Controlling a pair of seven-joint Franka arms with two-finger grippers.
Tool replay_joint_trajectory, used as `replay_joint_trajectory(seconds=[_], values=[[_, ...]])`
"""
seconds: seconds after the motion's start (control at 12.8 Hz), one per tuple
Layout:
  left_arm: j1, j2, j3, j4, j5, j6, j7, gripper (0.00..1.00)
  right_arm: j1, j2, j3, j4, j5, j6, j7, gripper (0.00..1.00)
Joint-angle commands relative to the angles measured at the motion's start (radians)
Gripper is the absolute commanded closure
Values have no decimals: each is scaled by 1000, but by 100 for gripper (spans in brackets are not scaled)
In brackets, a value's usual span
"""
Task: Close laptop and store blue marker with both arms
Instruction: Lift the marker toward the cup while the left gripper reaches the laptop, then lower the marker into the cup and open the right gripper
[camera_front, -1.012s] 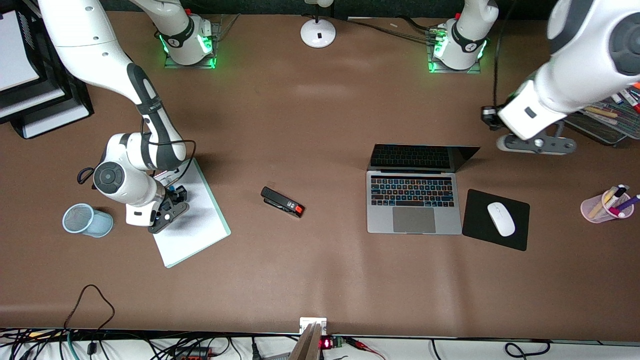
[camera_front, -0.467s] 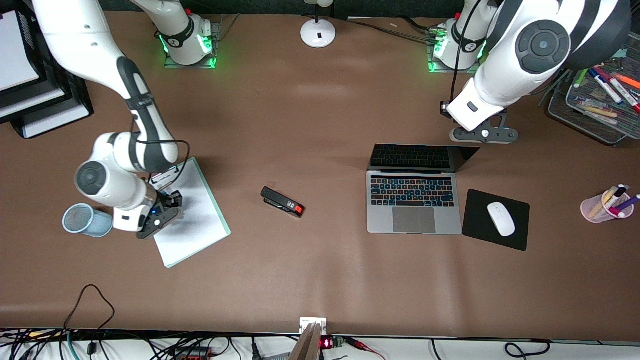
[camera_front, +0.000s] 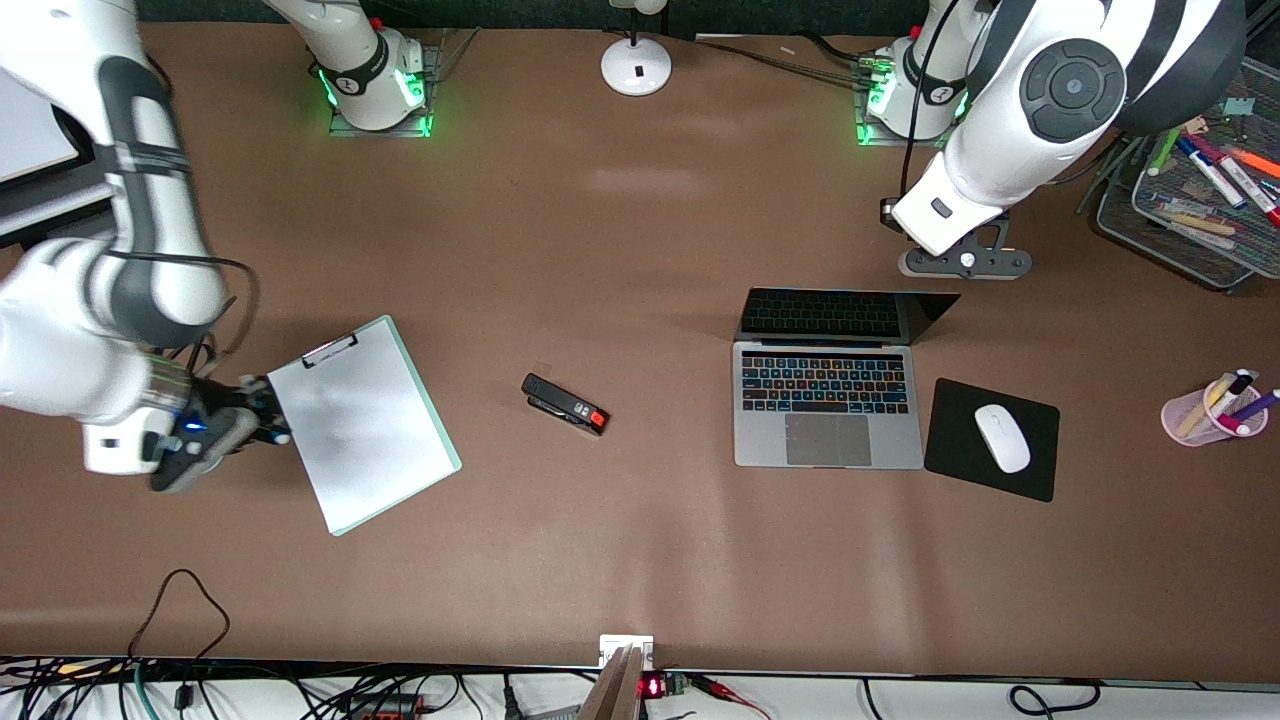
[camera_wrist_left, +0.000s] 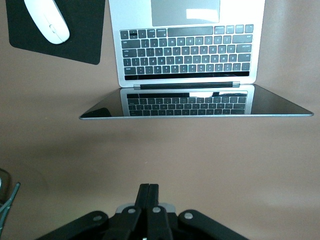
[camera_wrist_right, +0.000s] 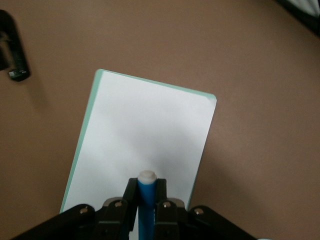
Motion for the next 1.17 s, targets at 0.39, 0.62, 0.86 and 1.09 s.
replay_joint_trajectory(seconds=[0.39, 0.62, 0.86, 1.09], values=[[5, -18, -11, -223, -17, 348, 45, 100, -235, 9, 11, 122, 376, -158, -687, 100], [16, 9, -10, -266, -14, 486, 128, 100, -314, 48, 13, 122, 503, -225, -915, 100], [18, 92, 0, -262, 10, 621, 156, 100, -381, 102, 13, 122, 597, -290, -1078, 100], [39, 155, -2, -239, 79, 718, 158, 100, -435, 153, 13, 122, 651, -319, -1174, 100]])
